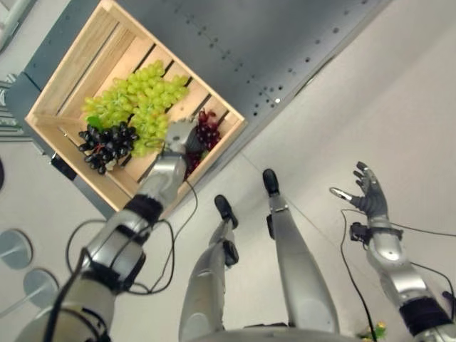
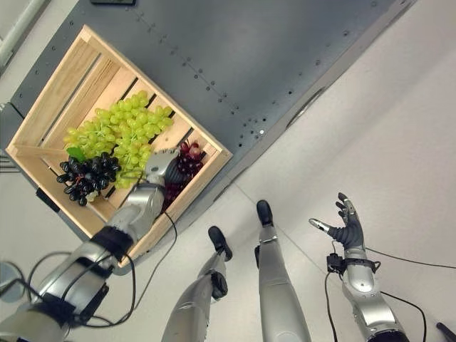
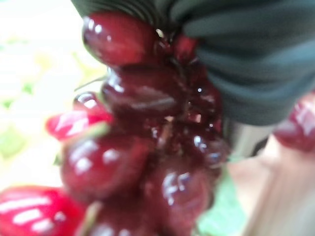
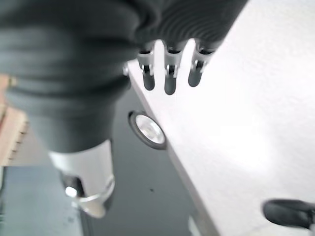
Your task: Pick up the fruits from the basket on one side to the basket on the other side
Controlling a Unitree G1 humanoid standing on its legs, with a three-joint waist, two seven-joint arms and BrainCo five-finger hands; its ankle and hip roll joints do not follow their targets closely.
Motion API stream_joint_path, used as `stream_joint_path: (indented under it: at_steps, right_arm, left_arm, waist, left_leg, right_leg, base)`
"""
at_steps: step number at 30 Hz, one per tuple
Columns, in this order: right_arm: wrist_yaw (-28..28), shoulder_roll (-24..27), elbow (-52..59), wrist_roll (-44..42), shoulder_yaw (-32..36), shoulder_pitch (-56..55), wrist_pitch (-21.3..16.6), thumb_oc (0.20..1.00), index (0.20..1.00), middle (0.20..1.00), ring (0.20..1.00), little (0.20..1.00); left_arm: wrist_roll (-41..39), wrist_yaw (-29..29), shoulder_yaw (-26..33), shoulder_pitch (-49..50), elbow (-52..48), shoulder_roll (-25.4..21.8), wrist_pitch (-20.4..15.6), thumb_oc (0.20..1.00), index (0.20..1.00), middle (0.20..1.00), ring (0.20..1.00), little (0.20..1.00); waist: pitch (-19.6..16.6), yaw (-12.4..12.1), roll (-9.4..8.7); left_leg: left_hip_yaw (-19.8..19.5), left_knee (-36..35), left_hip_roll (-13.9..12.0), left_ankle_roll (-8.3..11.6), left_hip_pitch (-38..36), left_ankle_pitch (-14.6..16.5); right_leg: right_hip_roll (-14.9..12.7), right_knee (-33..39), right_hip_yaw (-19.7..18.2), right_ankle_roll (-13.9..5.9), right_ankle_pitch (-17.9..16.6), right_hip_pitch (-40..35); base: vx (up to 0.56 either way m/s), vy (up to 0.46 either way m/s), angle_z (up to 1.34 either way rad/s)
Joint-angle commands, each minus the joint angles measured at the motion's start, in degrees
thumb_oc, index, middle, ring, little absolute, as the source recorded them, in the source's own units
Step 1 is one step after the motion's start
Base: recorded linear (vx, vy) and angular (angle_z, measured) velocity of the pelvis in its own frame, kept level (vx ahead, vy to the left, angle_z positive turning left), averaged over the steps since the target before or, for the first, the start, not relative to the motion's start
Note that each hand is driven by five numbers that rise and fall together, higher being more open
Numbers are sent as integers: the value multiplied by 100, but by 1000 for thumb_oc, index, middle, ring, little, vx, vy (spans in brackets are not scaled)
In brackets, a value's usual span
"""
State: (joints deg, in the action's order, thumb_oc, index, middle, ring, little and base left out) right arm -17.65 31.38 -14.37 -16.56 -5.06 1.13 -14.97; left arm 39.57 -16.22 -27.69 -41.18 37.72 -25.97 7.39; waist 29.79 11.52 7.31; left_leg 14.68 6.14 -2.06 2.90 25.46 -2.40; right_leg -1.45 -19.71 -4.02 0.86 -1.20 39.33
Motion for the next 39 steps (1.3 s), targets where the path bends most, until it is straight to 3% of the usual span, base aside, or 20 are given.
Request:
stream_joint_path:
  at_steps: [1,12,20,23,24,25,26,28,31,35,38,39]
  right_arm:
    - [137,15,334,-159,247,-355,-198,1000,1000,1000,1000,1000]
    - [333,121,41,155,333,-501,-69,1000,1000,1000,1000,1000]
    - [872,115,-173,139,112,-698,75,1000,1000,1000,1000,1000]
    - [1122,124,-220,145,-95,-676,139,1000,1000,1000,1000,1000]
    - [1312,172,-221,123,-215,-630,163,1000,1000,1000,1000,1000]
    - [1315,170,-222,121,-220,-622,162,1000,1000,1000,1000,1000]
    - [1474,207,-242,130,-342,-467,227,1000,1000,1000,1000,1000]
    - [1637,193,-206,101,-435,-311,288,1000,1000,1000,1000,1000]
    - [1692,154,-142,170,-376,-359,316,1000,1000,1000,1000,1000]
    - [1789,-35,-13,284,-446,-250,361,1000,1000,1000,1000,1000]
    - [1822,-122,35,390,-527,-109,379,1000,1000,1000,1000,1000]
    - [1899,-165,105,442,-569,37,409,1000,1000,1000,1000,1000]
  left_arm:
    - [-149,-136,188,440,-339,-41,-231,200,200,200,200,200]
    - [-89,-143,845,1369,-1555,-770,-559,200,200,200,200,200]
    - [-106,-156,1421,1899,-2502,-1169,-833,200,200,200,200,200]
    - [-147,-174,1656,2155,-2874,-1292,-957,200,200,200,200,200]
    - [-165,-209,1762,2261,-3096,-1363,-1058,200,200,200,200,200]
    - [-166,-205,1774,2268,-3105,-1370,-1058,200,200,200,200,200]
    - [-287,-196,1938,2436,-3310,-1417,-1148,200,200,200,200,200]
    - [-268,-176,2062,2506,-3535,-1474,-1233,200,200,200,200,200]
    - [-321,-43,2036,2468,-3640,-1470,-1375,200,200,200,200,200]
    - [-602,138,1992,2384,-3876,-1580,-1640,200,200,200,200,200]
    - [-645,186,2039,2410,-4025,-1691,-1682,200,200,200,200,200]
    - [-861,356,2112,2452,-4187,-1767,-1796,200,200,200,200,200]
  waist:
    - [-267,-119,-84]
    - [-389,-327,-48]
    - [-602,-459,-59]
    - [-719,-548,-134]
    - [-767,-665,-239]
    - [-763,-660,-249]
    - [-827,-806,-296]
    - [-987,-791,-326]
    - [-1221,-755,-363]
    - [-1472,-715,-550]
    - [-1492,-773,-615]
    - [-1556,-925,-566]
  left_leg:
    - [-222,922,100,-176,596,411]
    - [-478,604,232,-186,-125,303]
    - [-692,311,264,-182,-740,211]
    - [-939,310,371,-249,-897,287]
    - [-1363,571,607,-257,-941,490]
    - [-1358,571,612,-257,-924,456]
    - [-2057,643,1078,-298,-995,549]
    - [-2147,511,1123,-334,-1092,540]
    - [-1801,276,1000,-344,-1322,480]
    - [-1407,-309,863,-458,-1772,362]
    - [-1123,-468,696,-425,-1892,299]
    - [-847,-537,457,-354,-2004,272]
  right_leg:
    - [31,478,229,-388,-8,-468]
    - [-52,580,409,-391,86,-1198]
    - [-60,679,524,-392,136,-1778]
    - [12,827,399,-409,87,-1936]
    - [41,948,230,-429,72,-2074]
    - [36,972,228,-429,32,-2069]
    - [135,1020,-14,-450,-45,-2090]
    - [222,1038,-189,-501,-83,-2095]
    - [129,1170,-130,-612,-176,-2199]
    - [111,1281,-276,-926,-433,-2274]
    - [49,1256,-1,-1043,-492,-2250]
    - [-276,1037,961,-995,-232,-2354]
  base:
    - [2,4,13]
    - [22,9,10]
    - [35,16,9]
    - [23,51,2]
    - [22,79,-20]
    - [20,155,-53]
    - [-11,90,-67]
    - [19,115,-120]
    - [46,141,-43]
    - [-22,121,-52]
    - [-50,24,-79]
    - [-55,45,-83]
